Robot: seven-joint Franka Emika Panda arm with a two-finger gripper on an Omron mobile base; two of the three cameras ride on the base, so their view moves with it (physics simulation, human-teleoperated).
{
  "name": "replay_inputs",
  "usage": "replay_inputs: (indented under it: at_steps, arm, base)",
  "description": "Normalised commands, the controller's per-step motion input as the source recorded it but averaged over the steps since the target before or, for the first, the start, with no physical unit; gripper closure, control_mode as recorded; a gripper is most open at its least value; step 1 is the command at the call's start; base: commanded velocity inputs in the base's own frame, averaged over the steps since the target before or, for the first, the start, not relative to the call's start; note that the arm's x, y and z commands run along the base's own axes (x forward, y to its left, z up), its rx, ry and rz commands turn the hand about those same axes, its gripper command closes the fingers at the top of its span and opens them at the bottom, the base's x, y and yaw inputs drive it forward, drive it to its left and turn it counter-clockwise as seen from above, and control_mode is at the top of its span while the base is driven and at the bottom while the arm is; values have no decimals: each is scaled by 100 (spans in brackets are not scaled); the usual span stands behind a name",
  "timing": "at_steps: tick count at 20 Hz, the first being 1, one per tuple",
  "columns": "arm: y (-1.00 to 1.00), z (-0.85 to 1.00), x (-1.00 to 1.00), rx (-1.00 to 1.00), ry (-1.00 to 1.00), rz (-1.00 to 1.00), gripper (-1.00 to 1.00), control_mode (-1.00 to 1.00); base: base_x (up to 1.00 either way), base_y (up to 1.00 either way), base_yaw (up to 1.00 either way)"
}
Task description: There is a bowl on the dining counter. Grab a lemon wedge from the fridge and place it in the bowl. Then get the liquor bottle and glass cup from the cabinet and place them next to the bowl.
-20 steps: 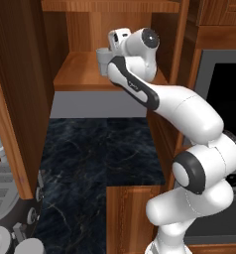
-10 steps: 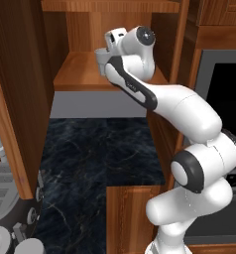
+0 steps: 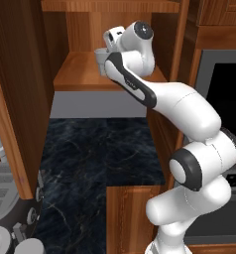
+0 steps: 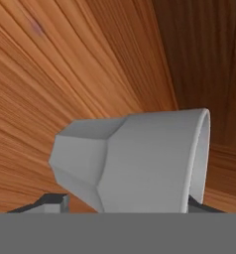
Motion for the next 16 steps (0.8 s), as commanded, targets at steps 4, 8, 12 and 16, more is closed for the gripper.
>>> replay_inputs:
  at_steps: [4,8,12,16]
  arm:
    - [0,-19,2,-1,0,0,100,-100]
    - [-10,-10,2,3,-1,1,100,-100]
    - [-18,-10,-13,7,-10,0,100,-100]
    - [-2,-18,-53,6,-22,0,100,-100]
  base:
    - [0,0,0]
    - [0,0,0]
    - [0,0,0]
    - [0,0,0]
